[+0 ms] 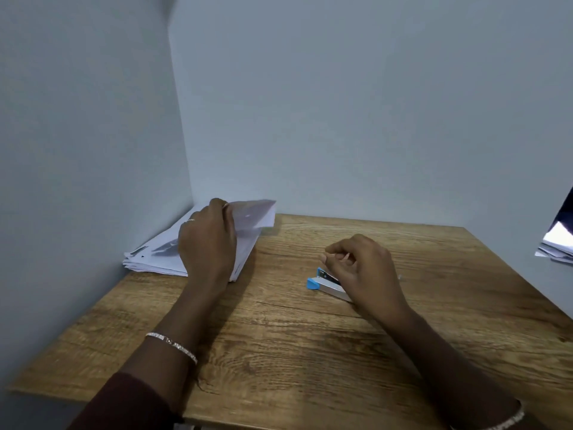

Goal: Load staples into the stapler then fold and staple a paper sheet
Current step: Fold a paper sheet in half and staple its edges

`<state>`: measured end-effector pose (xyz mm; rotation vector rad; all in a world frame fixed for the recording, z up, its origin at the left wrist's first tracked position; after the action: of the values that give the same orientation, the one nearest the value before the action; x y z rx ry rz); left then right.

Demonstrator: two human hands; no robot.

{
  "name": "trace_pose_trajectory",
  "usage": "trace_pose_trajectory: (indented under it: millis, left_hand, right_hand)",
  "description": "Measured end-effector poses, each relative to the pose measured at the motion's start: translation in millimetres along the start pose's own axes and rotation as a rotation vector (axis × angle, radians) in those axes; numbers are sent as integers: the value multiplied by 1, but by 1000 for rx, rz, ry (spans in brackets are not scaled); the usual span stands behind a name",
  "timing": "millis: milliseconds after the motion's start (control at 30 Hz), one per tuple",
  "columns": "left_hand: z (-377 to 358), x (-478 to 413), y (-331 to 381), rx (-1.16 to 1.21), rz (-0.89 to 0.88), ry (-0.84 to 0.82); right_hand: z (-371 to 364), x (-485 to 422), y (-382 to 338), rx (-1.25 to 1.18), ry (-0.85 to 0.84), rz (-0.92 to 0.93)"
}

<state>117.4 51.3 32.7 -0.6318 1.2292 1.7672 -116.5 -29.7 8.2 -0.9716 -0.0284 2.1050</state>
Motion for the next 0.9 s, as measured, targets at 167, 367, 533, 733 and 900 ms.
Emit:
trace_pose_trajectory:
  millis: [167,367,533,733,900]
  left_hand:
    - [49,10,40,195,-114,173]
    - [114,15,76,590,-113,219]
    - [147,27,82,952,49,73]
    - [158,44,68,1230,389,-21]
    - [162,64,49,1177,456,-187]
  right_hand:
    - [14,1,-26,-113,123,98]
    - [30,-6,-46,-548,-84,-294]
    - [57,3,-49,-980,-253,-343]
    - [90,30,-45,-1035,-167,-333]
    - [120,39,-26,-611,-84,-211]
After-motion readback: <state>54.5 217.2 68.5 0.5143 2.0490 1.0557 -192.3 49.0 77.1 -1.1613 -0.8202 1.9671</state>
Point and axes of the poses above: each hand's wrist, its own x-axis away from the middle knuckle, its own z-axis out of the back of the hand, y = z × x, the point moved 1 cm from there along -x, towards the middle knuckle, and after that the axes turned 14 degrees about x, right-handed, at the moved point
